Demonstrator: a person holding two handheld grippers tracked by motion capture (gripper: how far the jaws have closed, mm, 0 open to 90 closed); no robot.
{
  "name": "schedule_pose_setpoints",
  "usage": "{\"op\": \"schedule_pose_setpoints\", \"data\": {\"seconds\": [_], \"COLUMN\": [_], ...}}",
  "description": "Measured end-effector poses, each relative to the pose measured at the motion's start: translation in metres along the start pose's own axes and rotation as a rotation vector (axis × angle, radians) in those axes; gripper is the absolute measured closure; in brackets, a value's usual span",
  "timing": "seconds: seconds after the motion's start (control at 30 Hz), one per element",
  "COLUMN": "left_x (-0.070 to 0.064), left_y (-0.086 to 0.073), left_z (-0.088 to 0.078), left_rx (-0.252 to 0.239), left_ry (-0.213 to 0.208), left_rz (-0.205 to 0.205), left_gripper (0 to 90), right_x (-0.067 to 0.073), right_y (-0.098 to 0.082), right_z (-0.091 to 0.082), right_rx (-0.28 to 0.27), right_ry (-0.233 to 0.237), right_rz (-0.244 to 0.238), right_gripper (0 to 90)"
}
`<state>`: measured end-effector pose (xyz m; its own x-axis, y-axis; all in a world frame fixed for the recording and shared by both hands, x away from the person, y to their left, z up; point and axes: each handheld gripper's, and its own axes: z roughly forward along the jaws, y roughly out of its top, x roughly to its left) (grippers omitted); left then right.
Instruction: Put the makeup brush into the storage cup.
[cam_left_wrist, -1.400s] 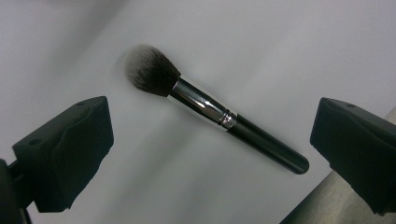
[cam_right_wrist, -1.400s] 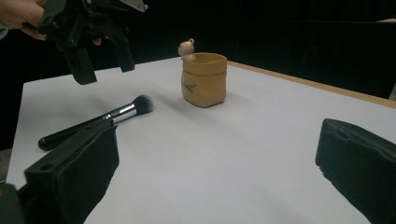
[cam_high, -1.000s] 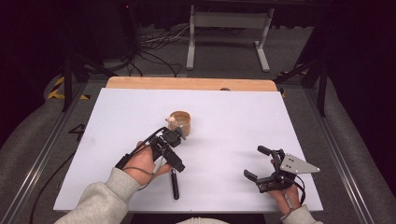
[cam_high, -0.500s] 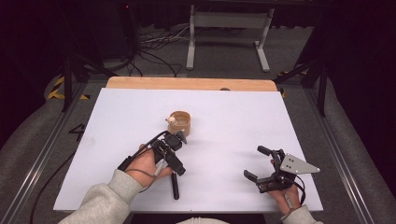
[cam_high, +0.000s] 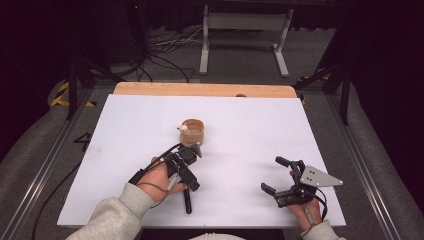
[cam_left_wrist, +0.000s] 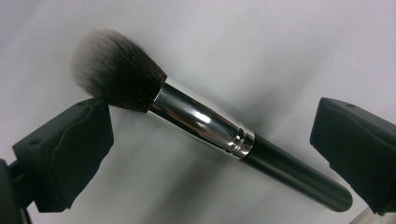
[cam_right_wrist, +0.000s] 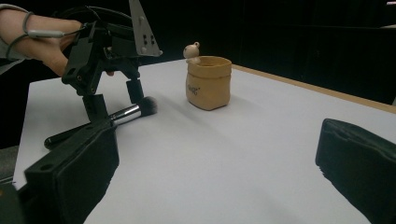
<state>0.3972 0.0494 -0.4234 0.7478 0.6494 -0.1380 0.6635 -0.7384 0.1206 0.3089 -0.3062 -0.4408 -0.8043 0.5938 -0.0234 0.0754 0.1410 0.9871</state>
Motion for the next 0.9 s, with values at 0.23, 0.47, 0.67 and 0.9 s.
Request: {"op": "schedule_pose_setpoints", "data": {"seconds": [0.23, 0.47, 0.67, 0.9], "left_x": [0.0000, 0.0004, 0.0004, -0.0003], "left_y": [0.0009, 0.0008, 0.0002, 0.0000], "left_z": [0.0042, 0.0084, 0.0103, 0.0092], "left_rx": [0.006, 0.021, 0.032, 0.036], "left_ry": [0.012, 0.023, 0.027, 0.040], "left_rz": [-0.010, -0.018, -0.020, -0.020], "left_gripper": [0.1, 0.5, 2.1, 5.5], "right_x": [0.0000, -0.0001, -0.0002, -0.0003], "right_y": [0.0000, 0.0001, 0.0001, 0.0000], "right_z": [-0.0004, -0.0006, -0.0006, -0.0006], "right_rx": [-0.004, -0.005, -0.006, -0.007], "right_ry": [0.001, 0.003, 0.003, 0.003], "right_rz": [0.001, 0.002, 0.003, 0.004], "right_gripper": [0.0, 0.0, 0.0, 0.0]}}
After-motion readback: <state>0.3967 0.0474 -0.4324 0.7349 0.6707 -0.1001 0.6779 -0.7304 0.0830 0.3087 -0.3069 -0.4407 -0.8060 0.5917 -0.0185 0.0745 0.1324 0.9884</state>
